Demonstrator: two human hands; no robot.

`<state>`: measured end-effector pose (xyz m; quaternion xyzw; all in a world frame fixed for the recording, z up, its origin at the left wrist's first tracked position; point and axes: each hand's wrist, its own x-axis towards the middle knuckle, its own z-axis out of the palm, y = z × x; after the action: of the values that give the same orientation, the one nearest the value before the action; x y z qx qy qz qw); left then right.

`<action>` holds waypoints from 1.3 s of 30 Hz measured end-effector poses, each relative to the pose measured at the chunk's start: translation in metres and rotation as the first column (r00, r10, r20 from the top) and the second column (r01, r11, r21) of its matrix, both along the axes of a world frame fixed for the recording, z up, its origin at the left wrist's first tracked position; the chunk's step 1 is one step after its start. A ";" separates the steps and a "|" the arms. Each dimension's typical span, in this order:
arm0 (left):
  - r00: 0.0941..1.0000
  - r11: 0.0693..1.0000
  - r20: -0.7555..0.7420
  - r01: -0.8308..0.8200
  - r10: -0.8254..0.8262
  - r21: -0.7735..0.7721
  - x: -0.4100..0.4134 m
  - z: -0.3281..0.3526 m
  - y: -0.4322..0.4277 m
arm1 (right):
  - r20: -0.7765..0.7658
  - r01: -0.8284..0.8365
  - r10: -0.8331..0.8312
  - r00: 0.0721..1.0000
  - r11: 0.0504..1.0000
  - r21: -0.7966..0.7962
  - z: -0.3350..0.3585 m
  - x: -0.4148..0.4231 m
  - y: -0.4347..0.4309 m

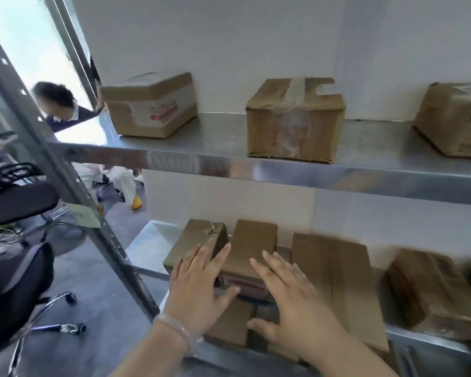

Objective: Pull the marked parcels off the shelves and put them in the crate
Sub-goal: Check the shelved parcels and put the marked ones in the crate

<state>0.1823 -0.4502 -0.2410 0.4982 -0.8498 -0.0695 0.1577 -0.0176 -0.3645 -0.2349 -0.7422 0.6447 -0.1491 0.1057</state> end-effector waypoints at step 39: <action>0.913 0.853 0.359 -0.027 -0.191 0.522 0.052 -0.046 -0.197 | 0.190 0.508 -0.517 0.834 0.856 0.096 -0.028 0.134 -0.148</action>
<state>0.2339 -0.6473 -0.2872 0.4878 -0.8347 -0.1985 -0.1611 0.1164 -0.5124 -0.2625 -0.5201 0.8081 -0.2358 0.1446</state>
